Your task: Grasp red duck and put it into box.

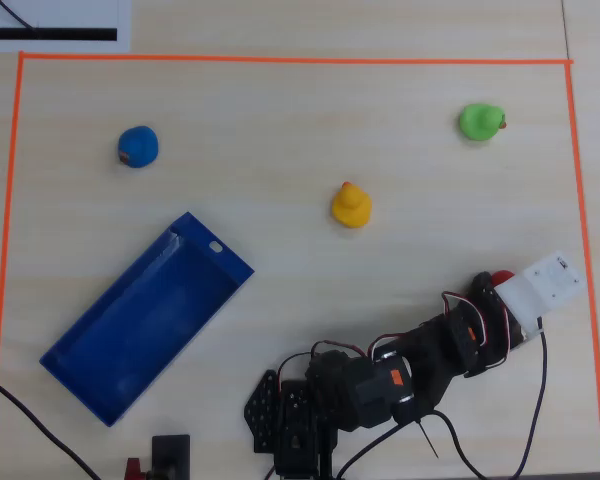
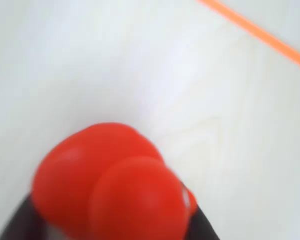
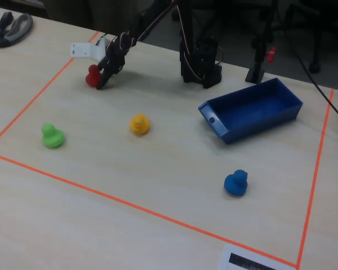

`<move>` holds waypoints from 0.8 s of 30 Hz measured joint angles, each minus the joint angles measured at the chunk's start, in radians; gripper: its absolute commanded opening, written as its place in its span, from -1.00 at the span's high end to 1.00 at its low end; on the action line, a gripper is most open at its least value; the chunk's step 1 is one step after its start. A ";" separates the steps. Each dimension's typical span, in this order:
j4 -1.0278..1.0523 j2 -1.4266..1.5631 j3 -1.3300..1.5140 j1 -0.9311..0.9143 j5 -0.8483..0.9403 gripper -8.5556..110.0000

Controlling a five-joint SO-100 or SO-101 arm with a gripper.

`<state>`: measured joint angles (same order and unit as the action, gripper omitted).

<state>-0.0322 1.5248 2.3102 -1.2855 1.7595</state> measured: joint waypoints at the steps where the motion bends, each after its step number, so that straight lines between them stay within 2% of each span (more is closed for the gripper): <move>1: 0.000 0.002 0.002 0.008 -0.008 0.86; 10: 0.020 0.035 0.000 0.026 -0.072 0.85; 15: 0.130 0.081 -0.044 0.026 -0.166 0.85; 19: 0.299 0.198 -0.115 0.061 -0.281 0.85; 24: 0.640 0.417 -0.239 0.187 -0.472 0.85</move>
<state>0.6075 1.9420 2.0709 -1.0983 1.2870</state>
